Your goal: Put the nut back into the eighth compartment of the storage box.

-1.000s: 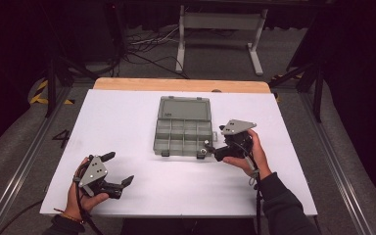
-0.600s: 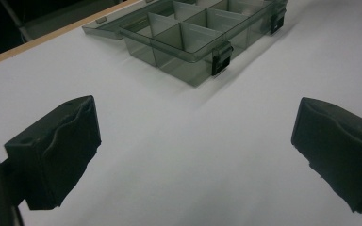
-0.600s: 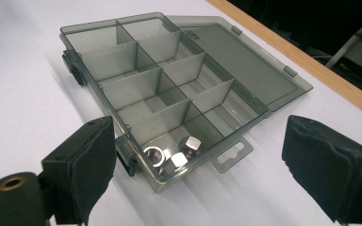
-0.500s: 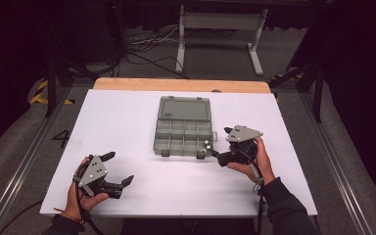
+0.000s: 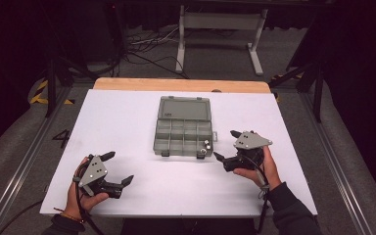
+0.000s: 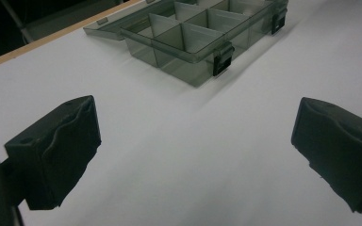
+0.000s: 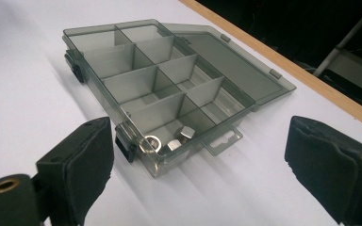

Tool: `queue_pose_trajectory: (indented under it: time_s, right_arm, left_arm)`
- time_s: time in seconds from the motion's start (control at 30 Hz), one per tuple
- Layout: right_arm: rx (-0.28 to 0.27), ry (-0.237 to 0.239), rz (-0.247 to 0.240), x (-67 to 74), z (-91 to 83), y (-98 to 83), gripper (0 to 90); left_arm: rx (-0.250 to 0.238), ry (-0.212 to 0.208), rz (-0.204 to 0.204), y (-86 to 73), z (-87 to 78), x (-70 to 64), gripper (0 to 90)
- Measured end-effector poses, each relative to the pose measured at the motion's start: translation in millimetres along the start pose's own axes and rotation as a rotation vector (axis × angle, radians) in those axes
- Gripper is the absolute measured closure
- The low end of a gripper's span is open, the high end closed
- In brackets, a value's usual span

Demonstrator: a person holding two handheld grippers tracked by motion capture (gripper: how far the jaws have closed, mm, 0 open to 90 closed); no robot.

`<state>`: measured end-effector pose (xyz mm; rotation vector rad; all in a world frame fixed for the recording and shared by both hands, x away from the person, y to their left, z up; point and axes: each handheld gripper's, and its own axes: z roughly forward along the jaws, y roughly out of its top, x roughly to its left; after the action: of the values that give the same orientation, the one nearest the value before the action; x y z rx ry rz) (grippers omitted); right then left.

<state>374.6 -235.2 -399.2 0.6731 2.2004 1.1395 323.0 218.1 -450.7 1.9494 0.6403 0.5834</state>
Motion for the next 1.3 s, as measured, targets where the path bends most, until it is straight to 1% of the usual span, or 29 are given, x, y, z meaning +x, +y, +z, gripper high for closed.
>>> queue_pose_trajectory:
  time_s: [0.27,0.37,0.5,0.57,0.8,0.93,1.07,1.13,1.3]
  right_arm:
    - [-0.02,-0.016,0.002,-0.1,-10.3,-9.9,9.2]
    - [-0.021,-0.024,-0.009,0.5,-14.8,-16.5,9.2]
    - [-0.024,-0.037,-0.009,0.5,-20.2,-24.4,9.3]
    - [-0.028,-0.035,-0.001,0.2,-22.6,-29.0,9.4]
    - [-0.026,-0.044,0.001,-0.8,-27.9,-41.6,9.4]
    - [-0.028,-0.05,0.009,-1.7,-32.1,-50.8,9.1]
    - [-0.024,-0.058,0.031,-4.7,-38.4,-61.5,9.0]
    - [-0.026,-0.055,0.046,-6.3,-41.7,-66.3,8.9]
    - [-0.018,-0.07,0.063,-8.3,-48.9,-78.1,8.7]
  left_arm:
    - [0.004,-0.002,0.006,0.9,1.1,-0.2,2.6]
    - [0.0,-0.001,0.004,0.9,1.6,-0.5,2.6]
    - [0.002,-0.001,0.001,0.5,1.1,0.1,2.6]
    - [-0.001,-0.002,-0.004,0.0,1.1,0.5,2.6]
    - [-0.003,0.0,-0.006,0.3,1.9,1.3,2.6]
    - [0.003,-0.004,-0.003,0.6,2.9,0.5,2.6]
    - [0.002,-0.002,-0.001,1.0,3.3,0.9,2.6]
    - [0.003,-0.006,0.0,1.2,4.1,0.3,2.6]
    - [0.004,-0.007,0.003,1.2,4.7,0.9,2.6]
